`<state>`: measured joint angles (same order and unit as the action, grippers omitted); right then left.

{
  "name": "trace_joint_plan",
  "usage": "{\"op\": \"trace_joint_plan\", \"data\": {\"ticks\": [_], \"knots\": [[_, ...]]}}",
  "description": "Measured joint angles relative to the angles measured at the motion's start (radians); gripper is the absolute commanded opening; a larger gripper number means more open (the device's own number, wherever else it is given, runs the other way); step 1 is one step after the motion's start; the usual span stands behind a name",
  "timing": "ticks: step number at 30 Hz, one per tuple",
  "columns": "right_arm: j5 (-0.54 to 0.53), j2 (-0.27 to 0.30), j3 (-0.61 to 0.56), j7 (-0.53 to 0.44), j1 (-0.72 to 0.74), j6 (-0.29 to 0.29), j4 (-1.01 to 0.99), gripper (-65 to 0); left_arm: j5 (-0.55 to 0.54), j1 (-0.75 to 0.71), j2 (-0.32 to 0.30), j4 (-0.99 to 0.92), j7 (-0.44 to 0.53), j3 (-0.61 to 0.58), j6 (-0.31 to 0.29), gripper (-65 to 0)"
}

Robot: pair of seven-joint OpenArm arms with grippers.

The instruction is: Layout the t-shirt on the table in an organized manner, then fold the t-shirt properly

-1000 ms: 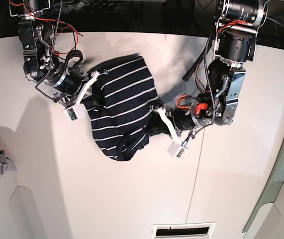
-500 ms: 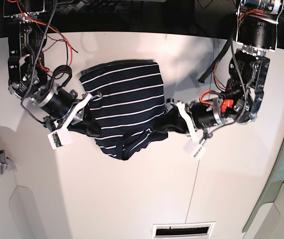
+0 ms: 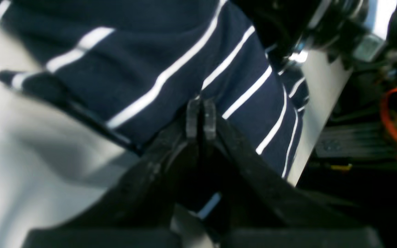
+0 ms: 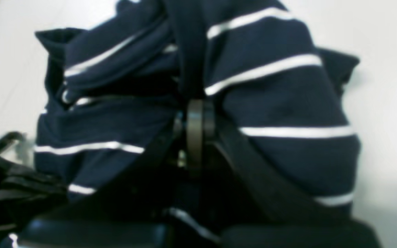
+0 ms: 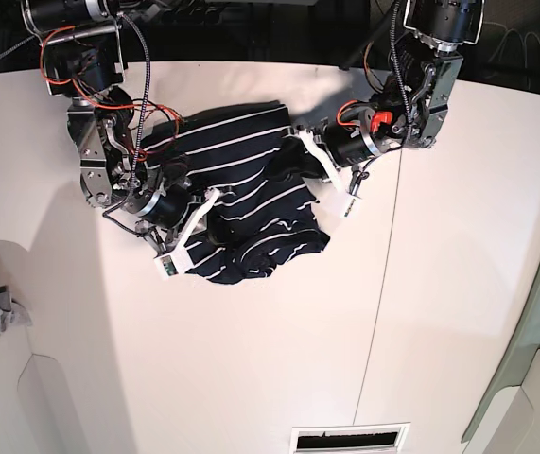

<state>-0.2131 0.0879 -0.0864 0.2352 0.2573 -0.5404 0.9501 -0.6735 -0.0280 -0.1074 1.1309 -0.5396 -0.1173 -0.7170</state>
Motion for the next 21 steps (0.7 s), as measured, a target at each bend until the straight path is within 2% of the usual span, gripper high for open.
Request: {"op": "trace_joint_plan", "data": {"ticks": [7, 13, 16, 19, 21], "knots": [[-0.013, 0.000, 0.001, -0.024, 0.003, -0.005, -0.015, -65.0, 0.000, 0.016, 0.006, -0.005, -0.017, 0.000, 0.007, -64.2], [-0.003, 0.001, 0.000, 0.040, -0.014, 0.007, 0.136, -65.0, -0.044, 0.000, -0.001, 0.159, -0.203, 0.000, 0.034, -64.1], [-0.006, 0.000, 0.000, 0.102, -0.011, 0.010, 0.254, -65.0, -0.080, -0.019, -0.012, 0.282, -0.229, 0.000, 0.032, -64.1], [-0.040, 0.001, 0.000, 0.235, -0.003, 0.010, 0.356, -65.0, -0.087, -0.031, -0.020, 0.375, -0.253, 0.000, 0.031, -64.2], [-0.076, 0.004, 0.000, 0.290, -0.007, 0.010, 0.394, -65.0, -0.103, -0.045, -0.021, 0.403, -0.253, 0.000, 0.031, -64.2]]}}
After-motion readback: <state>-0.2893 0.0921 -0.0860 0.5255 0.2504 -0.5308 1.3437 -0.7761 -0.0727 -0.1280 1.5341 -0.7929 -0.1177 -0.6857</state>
